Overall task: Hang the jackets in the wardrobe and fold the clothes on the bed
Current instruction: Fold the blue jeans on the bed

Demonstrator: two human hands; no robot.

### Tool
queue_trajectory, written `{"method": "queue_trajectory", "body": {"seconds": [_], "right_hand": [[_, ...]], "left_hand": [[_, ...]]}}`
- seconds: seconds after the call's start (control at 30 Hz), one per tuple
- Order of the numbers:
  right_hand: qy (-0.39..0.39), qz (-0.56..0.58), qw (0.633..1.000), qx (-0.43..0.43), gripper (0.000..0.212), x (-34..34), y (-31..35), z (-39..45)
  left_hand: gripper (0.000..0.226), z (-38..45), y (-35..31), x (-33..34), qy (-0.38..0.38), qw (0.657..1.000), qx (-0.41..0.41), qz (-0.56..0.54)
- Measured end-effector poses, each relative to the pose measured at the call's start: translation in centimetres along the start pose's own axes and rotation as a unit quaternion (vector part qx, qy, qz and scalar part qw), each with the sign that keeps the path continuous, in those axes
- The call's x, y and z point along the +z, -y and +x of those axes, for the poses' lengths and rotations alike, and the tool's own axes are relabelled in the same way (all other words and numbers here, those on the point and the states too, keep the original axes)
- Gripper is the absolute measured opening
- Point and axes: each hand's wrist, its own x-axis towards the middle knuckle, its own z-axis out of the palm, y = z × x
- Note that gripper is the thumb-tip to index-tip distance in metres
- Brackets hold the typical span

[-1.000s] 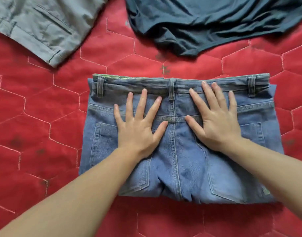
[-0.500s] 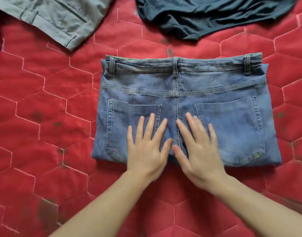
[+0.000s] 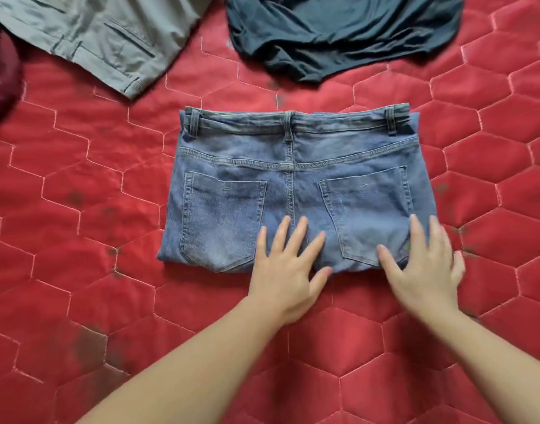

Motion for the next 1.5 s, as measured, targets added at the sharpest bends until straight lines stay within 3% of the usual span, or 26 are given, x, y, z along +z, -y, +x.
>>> {"method": "queue_trajectory", "body": {"seconds": [0.07, 0.13, 0.23, 0.37, 0.4, 0.43, 0.47, 0.53, 0.57, 0.63, 0.7, 0.83, 0.93, 1.0, 1.07, 1.17, 1.27, 1.37, 1.5], "right_hand": [[0.009, 0.094, 0.987, 0.128, 0.087, -1.0, -1.0, 0.5], [0.022, 0.182, 0.968, 0.172, 0.085, -1.8, -1.4, 1.5], [0.054, 0.312, 0.92, 0.233, 0.06, -2.8, -1.0, 3.5], [0.157, 0.444, 0.835, 0.285, 0.032, -4.3, 0.2, 5.2], [0.151, 0.454, 0.834, 0.274, 0.028, -4.9, 0.8, 5.2], [0.132, 0.429, 0.86, 0.244, 0.023, -5.6, 1.5, 5.2], [0.104, 0.374, 0.9, 0.197, 0.018, -6.3, 2.4, 5.1], [0.032, 0.281, 0.955, 0.083, 0.016, -7.9, 5.4, 4.4], [0.0, 0.254, 0.967, 0.022, 0.017, -8.7, 7.4, 3.6], [-0.013, 0.219, 0.971, -0.097, 0.017, -9.6, 12.1, 1.8], [0.018, 0.171, 0.967, -0.186, 0.015, -9.4, 16.9, -0.2], [0.054, 0.075, 0.961, -0.259, 0.027, -6.2, 25.0, -4.1], [0.107, 0.089, 0.941, -0.309, 0.036, -2.8, 28.6, -6.1], [0.171, 0.067, 0.922, -0.341, 0.042, -0.7, 28.7, -6.8], [0.205, 0.047, 0.908, -0.361, 0.042, 0.8, 27.4, -6.6], [0.123, 0.034, 0.929, -0.348, 0.039, 2.0, 24.3, -5.0], [0.04, 0.006, 0.951, -0.306, 0.054, 2.1, 22.6, -2.4], [-0.011, -0.046, 0.93, -0.363, 0.061, 2.4, 23.3, 0.9], [-0.012, -0.147, 0.91, -0.387, 0.062, 2.8, 26.9, 6.6]], "left_hand": [[0.068, 0.5, -2.2, 0.3, 0.035, 0.999, -0.009, -0.031], [0.064, 1.0, -3.0, 0.1, 0.035, 0.992, -0.056, -0.105], [0.06, 1.1, -1.9, -0.9, -0.015, 0.965, -0.111, -0.237], [0.062, 1.3, -1.1, -3.1, -0.021, 0.958, -0.101, -0.267], [0.061, 1.9, -1.4, -3.7, -0.02, 0.948, -0.103, -0.299], [0.058, 2.5, -1.9, -4.6, -0.013, 0.92, -0.119, -0.372], [0.053, 3.0, -2.5, -5.6, 0.001, 0.87, -0.144, -0.472], [0.043, 4.0, -3.1, -7.7, 0.037, 0.745, -0.189, -0.638], [0.04, 4.3, -2.8, -8.7, 0.056, 0.695, -0.207, -0.686], [0.058, 5.0, -1.0, -10.6, 0.092, 0.621, -0.221, -0.746], [0.072, 4.8, 2.1, -12.1, 0.097, 0.577, -0.195, -0.787], [0.052, 2.5, 10.2, -14.0, 0.096, 0.539, -0.139, -0.825], [0.038, 0.6, 15.4, -13.0, 0.117, 0.55, -0.228, -0.795], [0.016, -0.3, 17.8, -10.6, 0.075, 0.593, -0.295, -0.745], [0.011, -0.8, 19.0, -8.2, 0.036, 0.628, -0.327, -0.705], [0.015, -1.1, 19.5, -6.1, 0.005, 0.633, -0.328, -0.702], [0.016, -1.1, 19.4, -5.4, -0.066, 0.683, -0.317, -0.654], [0.02, -1.0, 18.6, -5.0, -0.142, 0.741, -0.294, -0.587], [0.033, 0.2, 18.3, -4.8, -0.175, 0.765, -0.267, -0.559]]}}
